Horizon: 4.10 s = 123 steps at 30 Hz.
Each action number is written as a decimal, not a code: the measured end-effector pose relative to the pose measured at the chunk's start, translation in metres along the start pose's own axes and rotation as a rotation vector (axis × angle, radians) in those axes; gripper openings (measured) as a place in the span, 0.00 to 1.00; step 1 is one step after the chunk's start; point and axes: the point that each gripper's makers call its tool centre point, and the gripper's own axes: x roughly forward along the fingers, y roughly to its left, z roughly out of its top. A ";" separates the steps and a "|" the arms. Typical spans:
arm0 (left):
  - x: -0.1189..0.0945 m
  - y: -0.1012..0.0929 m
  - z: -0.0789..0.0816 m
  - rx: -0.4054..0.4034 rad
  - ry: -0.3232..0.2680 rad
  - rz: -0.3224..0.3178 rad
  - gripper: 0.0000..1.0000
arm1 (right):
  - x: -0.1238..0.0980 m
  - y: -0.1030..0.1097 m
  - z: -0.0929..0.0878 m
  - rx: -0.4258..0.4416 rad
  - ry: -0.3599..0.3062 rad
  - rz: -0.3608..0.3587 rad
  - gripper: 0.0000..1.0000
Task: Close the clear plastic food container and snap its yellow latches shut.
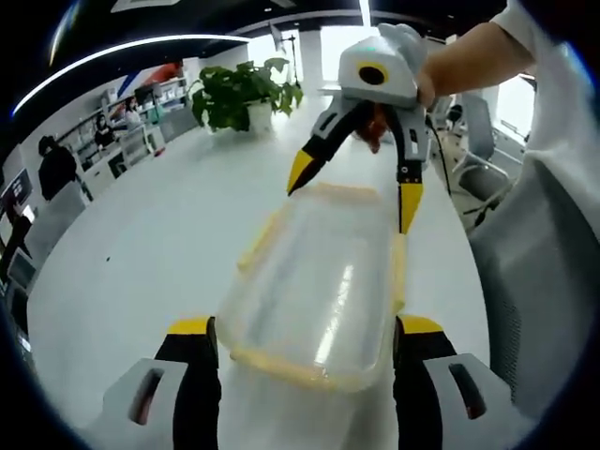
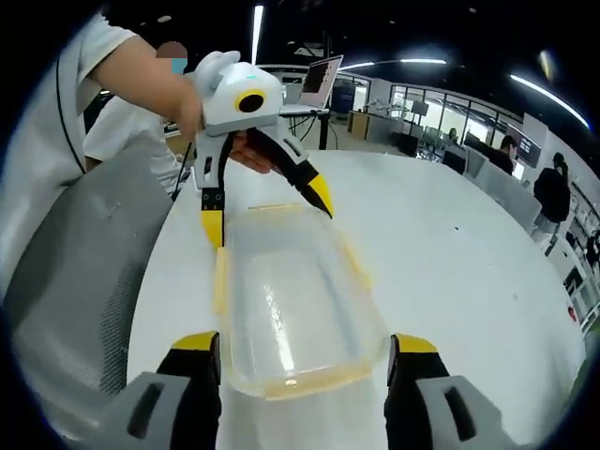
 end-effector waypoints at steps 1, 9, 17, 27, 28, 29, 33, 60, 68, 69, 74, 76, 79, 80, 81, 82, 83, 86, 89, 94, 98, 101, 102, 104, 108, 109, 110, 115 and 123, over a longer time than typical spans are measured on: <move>-0.001 -0.001 -0.001 -0.001 0.000 0.000 0.74 | 0.001 0.001 0.001 0.000 -0.001 0.000 0.72; -0.011 -0.003 -0.010 -0.006 0.005 0.005 0.74 | 0.008 0.009 0.008 -0.006 0.003 0.003 0.71; -0.031 -0.006 -0.028 -0.018 0.015 0.016 0.74 | 0.022 0.024 0.021 -0.017 0.004 0.009 0.71; -0.062 -0.002 -0.056 -0.032 0.037 0.029 0.74 | 0.052 0.042 0.050 -0.034 0.000 0.029 0.71; -0.066 -0.001 -0.060 -0.032 0.039 0.030 0.74 | 0.055 0.043 0.052 -0.035 -0.001 0.030 0.71; -0.069 0.000 -0.063 -0.033 0.040 0.030 0.74 | 0.057 0.044 0.054 -0.035 -0.001 0.031 0.71; -0.080 0.003 -0.073 -0.035 0.041 0.033 0.74 | 0.068 0.050 0.064 -0.035 -0.002 0.032 0.71; -0.099 0.046 -0.091 -0.029 0.036 0.032 0.74 | 0.102 0.027 0.095 -0.030 0.016 0.026 0.71; -0.093 0.071 -0.087 -0.036 0.032 0.038 0.74 | 0.108 0.003 0.099 -0.029 0.005 0.029 0.71; -0.093 0.075 -0.087 -0.037 0.033 0.039 0.74 | 0.109 -0.001 0.100 -0.029 0.002 0.029 0.71; -0.089 0.088 -0.085 -0.037 0.035 0.042 0.74 | 0.112 -0.015 0.102 -0.031 -0.001 0.032 0.71; -0.088 0.093 -0.084 -0.037 0.036 0.042 0.74 | 0.113 -0.020 0.104 -0.030 -0.003 0.032 0.71; -0.087 0.099 -0.083 -0.037 0.038 0.042 0.74 | 0.114 -0.025 0.105 -0.031 -0.006 0.032 0.71; -0.086 0.102 -0.082 -0.037 0.037 0.043 0.74 | 0.115 -0.028 0.105 -0.031 -0.008 0.031 0.71; -0.086 0.103 -0.082 -0.038 0.036 0.044 0.74 | 0.116 -0.031 0.105 -0.031 -0.008 0.030 0.71; -0.085 0.106 -0.081 -0.039 0.035 0.045 0.74 | 0.116 -0.033 0.106 -0.033 -0.007 0.027 0.71; -0.084 0.108 -0.081 -0.038 0.035 0.045 0.74 | 0.116 -0.035 0.106 -0.031 -0.006 0.024 0.72; -0.082 0.114 -0.079 -0.037 0.035 0.044 0.74 | 0.119 -0.041 0.107 -0.028 -0.002 0.011 0.72; -0.082 0.115 -0.079 -0.040 0.034 0.047 0.74 | 0.119 -0.044 0.107 -0.032 -0.004 0.014 0.72; -0.081 0.116 -0.079 -0.040 0.030 0.047 0.74 | 0.118 -0.044 0.107 -0.033 -0.007 0.016 0.72; -0.082 0.116 -0.078 -0.037 0.032 0.048 0.75 | 0.119 -0.044 0.107 -0.028 0.001 0.010 0.73; -0.082 0.116 -0.079 -0.036 0.031 0.047 0.75 | 0.119 -0.043 0.107 -0.023 0.004 0.010 0.73; -0.082 0.115 -0.079 -0.032 0.034 0.041 0.76 | 0.119 -0.044 0.108 -0.015 0.003 0.012 0.73; -0.083 0.114 -0.080 -0.023 0.040 0.039 0.76 | 0.119 -0.044 0.108 -0.010 0.006 0.011 0.73; -0.086 0.118 -0.081 -0.033 0.040 0.059 0.82 | 0.118 -0.042 0.107 -0.014 0.015 0.009 0.78; -0.088 0.117 -0.081 -0.044 0.036 0.053 0.82 | 0.117 -0.041 0.106 -0.015 0.016 0.009 0.79; -0.089 0.116 -0.081 -0.044 0.034 0.054 0.82 | 0.116 -0.043 0.105 -0.021 0.022 0.004 0.79; -0.095 0.117 -0.078 -0.054 0.021 0.069 0.86 | 0.111 -0.042 0.106 -0.010 0.024 -0.002 0.81; -0.102 0.110 -0.067 -0.129 -0.011 0.075 0.99 | 0.101 -0.041 0.111 0.031 0.012 -0.045 0.99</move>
